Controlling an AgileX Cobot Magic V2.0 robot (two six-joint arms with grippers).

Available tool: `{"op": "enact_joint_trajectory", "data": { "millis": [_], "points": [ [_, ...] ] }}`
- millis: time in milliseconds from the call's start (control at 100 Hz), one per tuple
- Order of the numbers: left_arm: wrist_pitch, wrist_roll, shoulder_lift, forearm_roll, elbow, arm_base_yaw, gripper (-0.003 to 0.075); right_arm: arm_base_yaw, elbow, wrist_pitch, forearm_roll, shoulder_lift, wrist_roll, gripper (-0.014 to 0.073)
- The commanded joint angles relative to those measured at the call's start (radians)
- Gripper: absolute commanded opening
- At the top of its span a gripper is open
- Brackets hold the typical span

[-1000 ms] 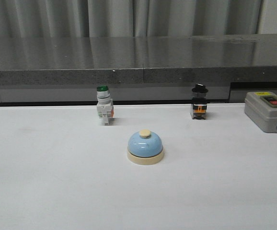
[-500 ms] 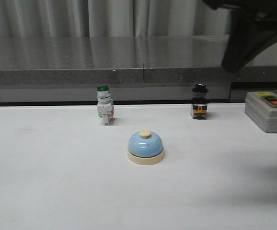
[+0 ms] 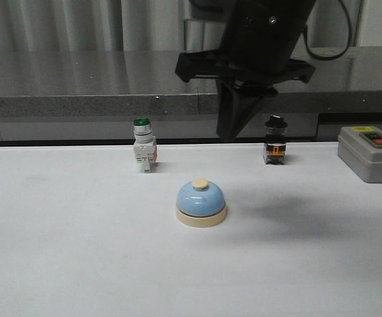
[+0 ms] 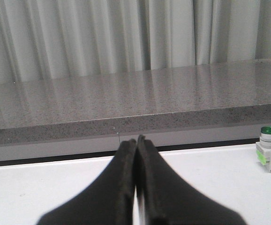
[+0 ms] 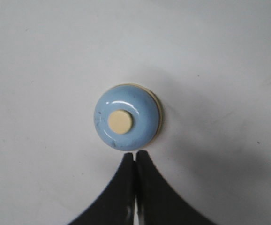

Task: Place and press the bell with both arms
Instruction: 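Move the closed right gripper above the bell's tan button, then press down on the bell button with the right gripper tips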

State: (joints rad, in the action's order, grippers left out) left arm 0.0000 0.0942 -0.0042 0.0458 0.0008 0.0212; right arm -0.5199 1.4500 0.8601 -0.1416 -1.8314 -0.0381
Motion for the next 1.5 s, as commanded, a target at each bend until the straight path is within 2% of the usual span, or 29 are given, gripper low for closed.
{"op": "enact_joint_trajectory", "data": {
  "millis": [0, 260, 1110, 1490],
  "points": [
    [-0.071, -0.008, -0.031, 0.006, 0.041, -0.003, -0.0020, -0.010, 0.066, -0.002, -0.018, 0.002, -0.013, -0.0060],
    [-0.071, -0.008, -0.031, 0.006, 0.041, -0.003, -0.0020, -0.034, 0.117, 0.016, -0.025, -0.081, -0.013, -0.0060],
    [-0.071, -0.008, -0.031, 0.006, 0.041, -0.003, -0.0020, -0.034, 0.117, 0.025, -0.034, -0.165, -0.012, -0.0060],
    [-0.071, -0.008, -0.031, 0.006, 0.041, -0.003, -0.0020, -0.033, 0.170, 0.071, -0.023, -0.093, -0.012, -0.0060]
  ]
}}
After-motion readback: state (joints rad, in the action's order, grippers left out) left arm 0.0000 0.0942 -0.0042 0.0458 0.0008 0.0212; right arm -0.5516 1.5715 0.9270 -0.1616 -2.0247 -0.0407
